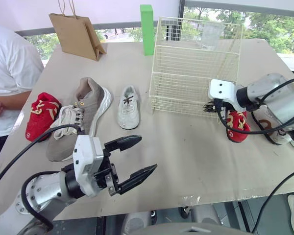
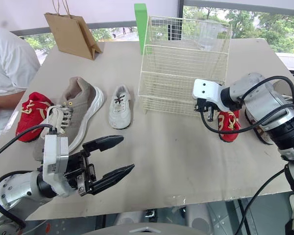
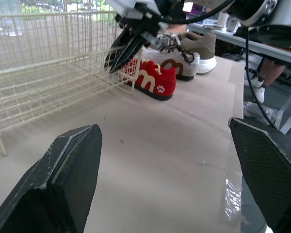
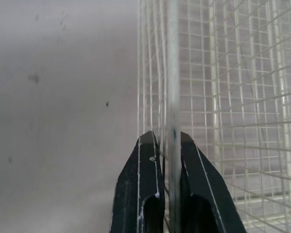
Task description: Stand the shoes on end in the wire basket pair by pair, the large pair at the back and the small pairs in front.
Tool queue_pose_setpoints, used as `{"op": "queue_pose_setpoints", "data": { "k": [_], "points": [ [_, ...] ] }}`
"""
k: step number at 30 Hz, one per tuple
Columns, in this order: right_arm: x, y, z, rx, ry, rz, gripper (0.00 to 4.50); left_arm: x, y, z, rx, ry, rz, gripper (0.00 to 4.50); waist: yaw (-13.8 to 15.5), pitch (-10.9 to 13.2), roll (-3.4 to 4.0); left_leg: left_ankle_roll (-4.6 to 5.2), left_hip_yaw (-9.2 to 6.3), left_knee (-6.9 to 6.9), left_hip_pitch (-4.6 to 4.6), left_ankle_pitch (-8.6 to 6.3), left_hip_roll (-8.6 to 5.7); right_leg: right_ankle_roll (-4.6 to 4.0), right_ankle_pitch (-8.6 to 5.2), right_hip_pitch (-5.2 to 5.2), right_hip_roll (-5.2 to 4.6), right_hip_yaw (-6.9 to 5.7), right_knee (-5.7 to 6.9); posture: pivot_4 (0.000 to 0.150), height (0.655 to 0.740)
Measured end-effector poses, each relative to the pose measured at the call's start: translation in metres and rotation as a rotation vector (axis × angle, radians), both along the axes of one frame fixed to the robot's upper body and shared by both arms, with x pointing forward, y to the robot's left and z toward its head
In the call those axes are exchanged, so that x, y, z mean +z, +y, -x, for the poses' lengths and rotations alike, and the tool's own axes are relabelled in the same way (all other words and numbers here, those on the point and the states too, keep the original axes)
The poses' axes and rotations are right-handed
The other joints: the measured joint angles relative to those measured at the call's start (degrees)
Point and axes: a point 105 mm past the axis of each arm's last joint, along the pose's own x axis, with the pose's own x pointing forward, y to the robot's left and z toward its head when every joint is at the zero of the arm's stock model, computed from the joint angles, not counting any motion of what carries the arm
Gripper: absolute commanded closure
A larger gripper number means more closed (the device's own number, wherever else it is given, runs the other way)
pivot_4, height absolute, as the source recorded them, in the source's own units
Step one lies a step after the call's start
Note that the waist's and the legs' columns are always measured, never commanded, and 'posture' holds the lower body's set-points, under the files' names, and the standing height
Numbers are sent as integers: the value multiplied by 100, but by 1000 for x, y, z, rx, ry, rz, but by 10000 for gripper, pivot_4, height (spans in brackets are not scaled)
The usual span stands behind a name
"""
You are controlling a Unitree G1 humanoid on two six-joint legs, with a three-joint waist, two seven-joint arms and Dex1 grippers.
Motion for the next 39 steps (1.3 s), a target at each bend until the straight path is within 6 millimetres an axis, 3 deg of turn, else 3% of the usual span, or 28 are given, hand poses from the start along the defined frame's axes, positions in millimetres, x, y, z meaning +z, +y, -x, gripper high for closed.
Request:
{"op": "queue_pose_setpoints", "data": {
  "k": [15,27,33,34,35,39],
  "points": [
    [-3,22,42,225,23,-47,44016,-5,20,7,76,7,-20,0,-82,1,1,-21,-10,-11,-10,6,26,-15,-7,-15,23,-10,-5,1500,7400],
    [-2,29,52,322,62,-78,44016,-3,19,5,68,-9,-26,0,-91,3,3,-23,-8,-11,-11,8,27,-40,9,-17,24,-7,-4,1500,7400],
    [-2,28,47,336,58,-90,44016,-3,19,5,62,-8,-30,0,-94,3,2,-22,-5,-9,-8,8,27,-37,8,-15,25,-4,-4,1500,7400],
    [-2,28,45,325,60,-107,37925,-2,19,4,59,-16,-30,0,-94,3,2,-23,-4,-9,-7,8,27,-36,7,-15,25,-4,-3,1500,7400],
    [-1,29,44,320,57,-112,35570,-1,18,4,57,-18,-30,0,-92,3,2,-23,-5,-9,-7,8,27,-36,7,-15,25,-4,-2,1500,7400],
    [12,24,38,268,21,-168,16367,3,15,2,32,-34,-26,0,-74,4,4,-28,-7,-9,-9,11,26,-50,16,-16,25,-6,-1,1500,7400]
  ]
}}
